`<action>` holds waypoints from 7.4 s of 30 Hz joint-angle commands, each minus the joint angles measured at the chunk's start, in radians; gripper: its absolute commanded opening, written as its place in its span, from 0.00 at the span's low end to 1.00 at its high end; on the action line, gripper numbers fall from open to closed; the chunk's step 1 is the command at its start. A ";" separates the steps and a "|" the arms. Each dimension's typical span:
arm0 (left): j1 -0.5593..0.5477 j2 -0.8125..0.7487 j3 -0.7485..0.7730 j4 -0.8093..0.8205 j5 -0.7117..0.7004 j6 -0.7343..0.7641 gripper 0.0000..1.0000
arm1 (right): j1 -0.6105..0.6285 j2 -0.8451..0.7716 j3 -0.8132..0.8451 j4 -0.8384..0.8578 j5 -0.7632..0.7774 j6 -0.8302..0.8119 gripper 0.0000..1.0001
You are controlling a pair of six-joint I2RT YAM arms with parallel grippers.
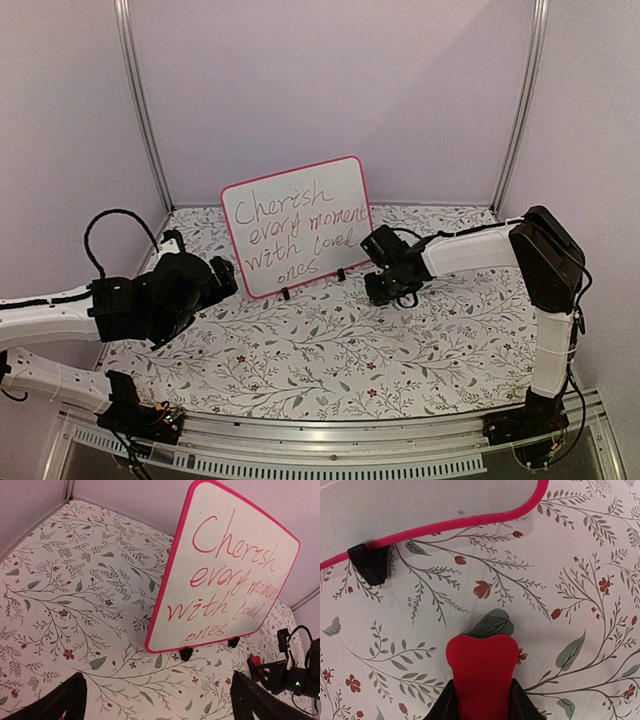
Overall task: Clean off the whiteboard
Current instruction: Pick up the whiteboard eraser from the center of the board, then move the whiteboard to the center of the board, then hold the whiteboard at the center of the board.
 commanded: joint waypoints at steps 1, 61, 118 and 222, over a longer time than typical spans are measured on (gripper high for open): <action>0.015 -0.015 0.012 0.007 -0.003 0.029 1.00 | -0.007 -0.016 0.023 -0.005 0.015 -0.014 0.14; 0.043 1.093 0.677 -0.164 0.057 -0.069 0.56 | -0.019 -0.675 -0.110 -0.005 0.232 -0.222 0.22; -0.015 1.148 0.567 -0.032 0.073 -0.109 0.00 | -0.019 -0.646 -0.071 -0.028 0.197 -0.232 0.25; 0.816 0.553 0.480 0.367 1.753 0.937 0.59 | -0.019 -0.753 -0.054 -0.036 0.011 -0.330 0.30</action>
